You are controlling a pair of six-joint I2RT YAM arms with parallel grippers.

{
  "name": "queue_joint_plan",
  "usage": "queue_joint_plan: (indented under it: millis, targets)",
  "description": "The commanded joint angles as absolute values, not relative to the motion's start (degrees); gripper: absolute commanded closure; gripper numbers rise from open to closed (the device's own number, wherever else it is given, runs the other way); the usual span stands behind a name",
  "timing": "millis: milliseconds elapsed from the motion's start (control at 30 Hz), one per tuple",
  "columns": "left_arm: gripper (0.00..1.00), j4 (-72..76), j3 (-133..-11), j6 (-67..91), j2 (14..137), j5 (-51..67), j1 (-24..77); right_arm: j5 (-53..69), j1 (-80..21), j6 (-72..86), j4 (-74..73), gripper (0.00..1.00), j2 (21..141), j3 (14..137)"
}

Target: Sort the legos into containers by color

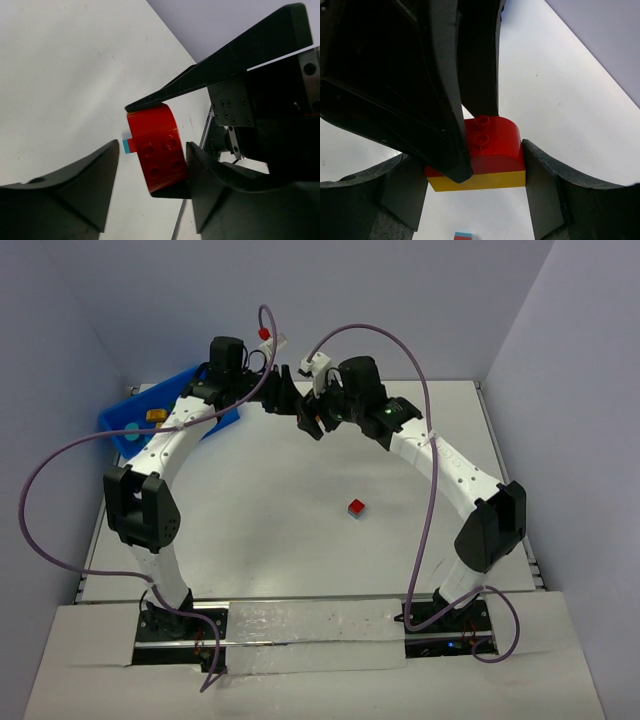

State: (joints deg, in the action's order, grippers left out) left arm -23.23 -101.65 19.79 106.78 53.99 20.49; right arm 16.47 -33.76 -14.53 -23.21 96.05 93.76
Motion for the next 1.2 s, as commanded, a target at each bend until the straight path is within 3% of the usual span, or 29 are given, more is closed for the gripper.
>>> queue_joint_plan:
  millis: [0,200,333,400,567,700,900,1000,1067,1167]
  targets:
    - [0.42,-24.7,-104.9,17.9,107.4,53.6,21.1,14.0,-35.1,-14.7,-21.1,0.41,95.3,96.5]
    - [0.64,-25.7,-104.9,17.4,107.8,51.7,21.3,10.7,-36.2,-15.0,-22.6,0.43,96.5,98.1]
    - [0.86,-25.7,-104.6,17.4,107.8,50.8,21.3,9.6,-36.5,-14.8,-23.7,0.44,97.1,99.3]
    - [1.00,-25.6,-104.5,17.5,107.8,50.6,21.2,9.5,-36.5,-14.7,-24.0,0.39,97.4,99.6]
    - [1.00,-21.6,-102.3,20.8,107.2,52.8,19.1,9.2,-36.3,-14.4,-25.4,0.08,97.6,99.9]
    - [1.00,-12.8,-99.4,27.6,106.6,59.3,14.6,14.3,-34.3,-14.3,-25.2,0.01,95.5,96.7]
    - [1.00,1.7,-96.9,35.3,105.5,67.8,9.9,30.4,-26.3,-13.6,-30.5,0.00,95.3,96.8]
    - [1.00,29.9,-89.0,54.2,104.7,74.8,8.4,45.2,-21.2,-14.8,-34.8,0.00,97.2,99.4]
    - [1.00,58.4,-82.8,69.6,105.0,75.3,8.0,52.9,-19.3,-14.4,-36.0,0.04,98.8,101.1]
    - [1.00,77.5,-81.9,88.0,108.0,74.8,8.2,61.7,-18.8,-12.5,-33.2,0.05,99.5,101.5]
